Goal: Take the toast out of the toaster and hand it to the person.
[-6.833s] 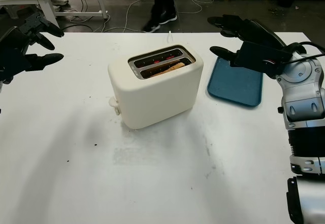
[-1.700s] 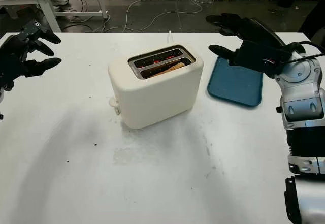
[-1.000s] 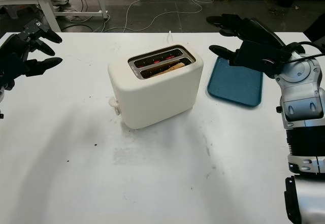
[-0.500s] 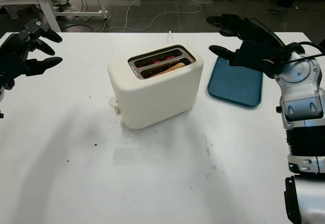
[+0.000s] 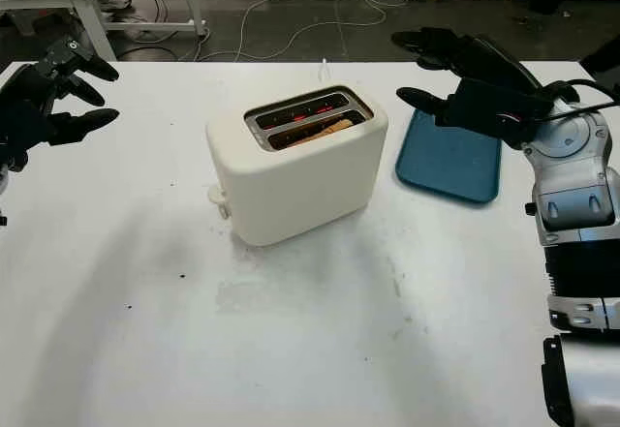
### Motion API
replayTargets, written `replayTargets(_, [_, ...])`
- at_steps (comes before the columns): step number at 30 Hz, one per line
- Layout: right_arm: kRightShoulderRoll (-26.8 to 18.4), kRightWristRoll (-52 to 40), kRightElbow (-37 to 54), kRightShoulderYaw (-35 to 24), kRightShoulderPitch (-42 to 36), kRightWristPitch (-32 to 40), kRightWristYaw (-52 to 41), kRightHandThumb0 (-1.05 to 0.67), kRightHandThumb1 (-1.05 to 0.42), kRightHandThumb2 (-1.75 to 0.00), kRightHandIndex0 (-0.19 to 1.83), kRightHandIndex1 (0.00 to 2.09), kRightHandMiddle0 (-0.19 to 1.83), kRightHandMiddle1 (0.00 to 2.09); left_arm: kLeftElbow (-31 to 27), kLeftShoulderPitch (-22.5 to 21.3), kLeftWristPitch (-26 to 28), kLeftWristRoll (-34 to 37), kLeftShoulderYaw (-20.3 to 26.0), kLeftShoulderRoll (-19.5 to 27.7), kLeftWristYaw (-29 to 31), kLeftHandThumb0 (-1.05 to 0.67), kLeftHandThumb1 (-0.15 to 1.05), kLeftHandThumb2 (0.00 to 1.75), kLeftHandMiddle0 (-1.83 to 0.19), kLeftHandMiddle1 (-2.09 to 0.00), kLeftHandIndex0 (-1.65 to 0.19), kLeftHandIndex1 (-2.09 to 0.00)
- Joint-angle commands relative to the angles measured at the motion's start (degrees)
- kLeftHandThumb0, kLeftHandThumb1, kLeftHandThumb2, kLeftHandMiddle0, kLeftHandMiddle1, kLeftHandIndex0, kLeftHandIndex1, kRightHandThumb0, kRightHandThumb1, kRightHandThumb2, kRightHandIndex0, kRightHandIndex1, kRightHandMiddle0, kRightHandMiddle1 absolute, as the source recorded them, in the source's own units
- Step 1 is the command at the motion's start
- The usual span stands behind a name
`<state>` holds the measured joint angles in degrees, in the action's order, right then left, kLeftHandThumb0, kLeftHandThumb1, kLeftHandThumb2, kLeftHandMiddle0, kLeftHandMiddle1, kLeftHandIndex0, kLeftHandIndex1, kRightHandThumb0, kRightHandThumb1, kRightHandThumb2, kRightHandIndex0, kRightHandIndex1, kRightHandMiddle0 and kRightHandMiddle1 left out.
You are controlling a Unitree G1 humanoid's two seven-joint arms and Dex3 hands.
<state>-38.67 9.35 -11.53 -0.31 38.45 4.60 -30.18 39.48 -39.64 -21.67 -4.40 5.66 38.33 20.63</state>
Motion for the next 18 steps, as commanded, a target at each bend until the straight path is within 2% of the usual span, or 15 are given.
replayTargets(1, [-0.69, -0.95, -0.15, -1.22, 0.02, -1.43, 0.25, -0.84, -0.92, -0.51, 0.00, 0.66, 0.32, 0.01, -1.12, -0.98, 0.53, 0.19, -0.25, -0.85, -0.41, -1.05, 0.92, 0.20, 0.00, -1.72, 0.00, -1.46])
replayTargets(6, [-2.60, -1.68, -2.42, -2.25, 0.23, -2.98, -1.52, -0.86, -0.92, -0.53, 0.00, 0.64, 0.30, 0.00, -4.26, -0.60, 1.91, -1.09, -0.90, -1.29, -0.99, -1.05, 0.92, 0.21, 0.00, -1.71, 0.00, -1.43])
replayTargets(9, [-3.48, -2.35, -5.02, -2.48, 0.78, -5.92, -2.33, -0.85, -0.92, -0.56, 0.00, 0.62, 0.29, 0.00, -9.70, 0.86, 4.21, -1.68, -1.00, -1.60, -1.70, -1.05, 0.92, 0.21, 0.00, -1.48, 0.00, -1.23])
replayTargets(14, [-3.71, -2.98, -8.70, -2.53, 1.85, -8.74, -2.60, -0.81, -0.92, -0.57, 0.00, 0.60, 0.28, 0.00, -24.98, 5.97, 13.22, -2.32, -0.27, -1.18, -1.67, -1.05, 0.92, 0.19, 0.00, -0.91, 0.00, -0.74])
replayTargets(16, [-3.44, -2.99, -8.56, -2.54, 1.75, -8.96, -2.37, -0.82, -0.92, -0.57, 0.00, 0.59, 0.27, 0.00, -30.14, 7.97, 16.39, -1.68, 0.47, -1.12, -1.30, -1.05, 0.92, 0.17, 0.00, -0.76, 0.00, -0.62])
replayTargets(18, [-3.23, -2.53, -8.09, -2.25, 1.62, -9.29, -1.98, -0.83, -0.92, -0.58, 0.00, 0.60, 0.27, 0.00, -33.77, 9.33, 19.07, -1.40, 1.12, -0.97, -1.06, -1.05, 0.92, 0.15, 0.00, -0.70, 0.00, -0.57])
